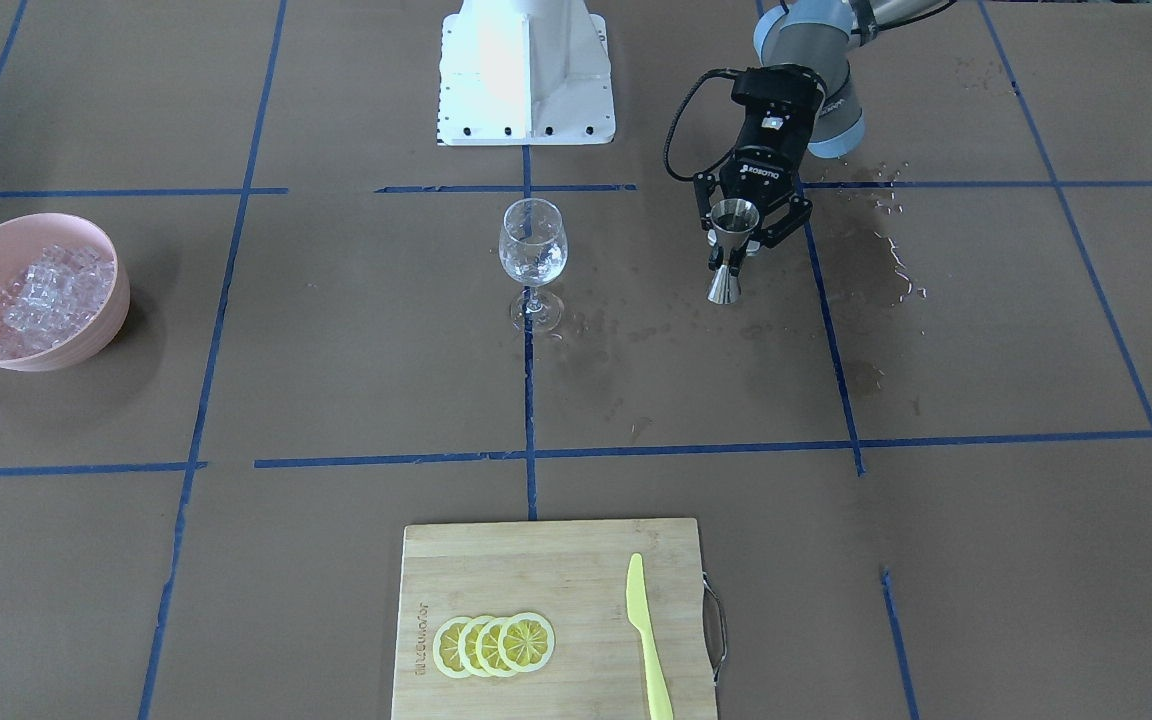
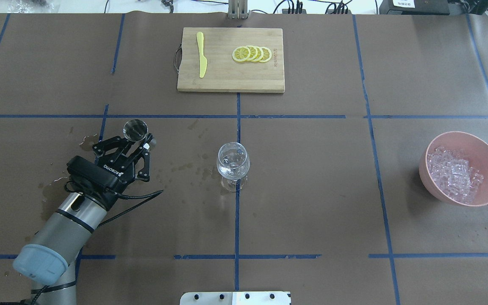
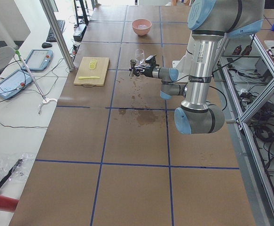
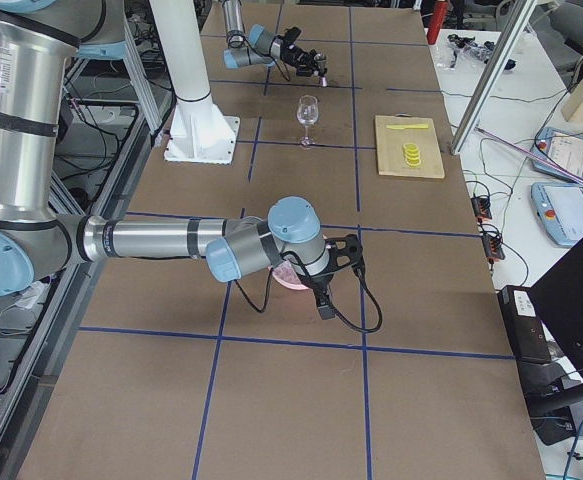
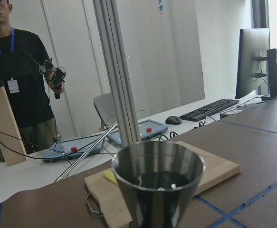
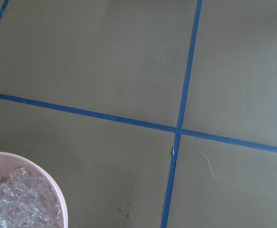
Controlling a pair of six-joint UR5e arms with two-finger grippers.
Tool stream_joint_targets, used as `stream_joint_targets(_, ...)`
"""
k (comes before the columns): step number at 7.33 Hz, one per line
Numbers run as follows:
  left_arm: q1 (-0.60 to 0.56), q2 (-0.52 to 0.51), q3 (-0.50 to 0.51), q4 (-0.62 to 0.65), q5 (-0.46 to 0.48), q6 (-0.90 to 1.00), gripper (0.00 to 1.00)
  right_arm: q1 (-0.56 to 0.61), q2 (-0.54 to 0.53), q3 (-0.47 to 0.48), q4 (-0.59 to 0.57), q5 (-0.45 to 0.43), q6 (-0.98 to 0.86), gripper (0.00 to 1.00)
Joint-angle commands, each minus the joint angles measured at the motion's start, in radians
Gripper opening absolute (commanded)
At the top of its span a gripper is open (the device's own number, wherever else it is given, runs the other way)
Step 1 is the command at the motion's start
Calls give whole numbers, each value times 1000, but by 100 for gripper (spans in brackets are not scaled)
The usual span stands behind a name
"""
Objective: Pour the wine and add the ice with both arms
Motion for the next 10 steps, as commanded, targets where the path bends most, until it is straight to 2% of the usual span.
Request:
stream_joint_targets(1,3,-26,-57,192,2,100,0,0,-2,1,0,0,0,100)
stream_joint_targets(4,10,-96,-44,233,6,256,0,1,-7,-2,0,0,0,100)
stream_joint_targets(5,12,-141,-47,319,8,256,0,1,-10,-2,0,0,2,100)
stream_joint_targets(6,15,-179,-44,348,8,256,0,1,-11,-3,0,0,2,100)
stream_joint_targets(7,30,-179,-42,350,9,256,0,1,-11,-6,0,0,2,100)
stream_joint_targets(10,47,-225,-58,512,57,267,0,1,-13,-10,0,0,2,100)
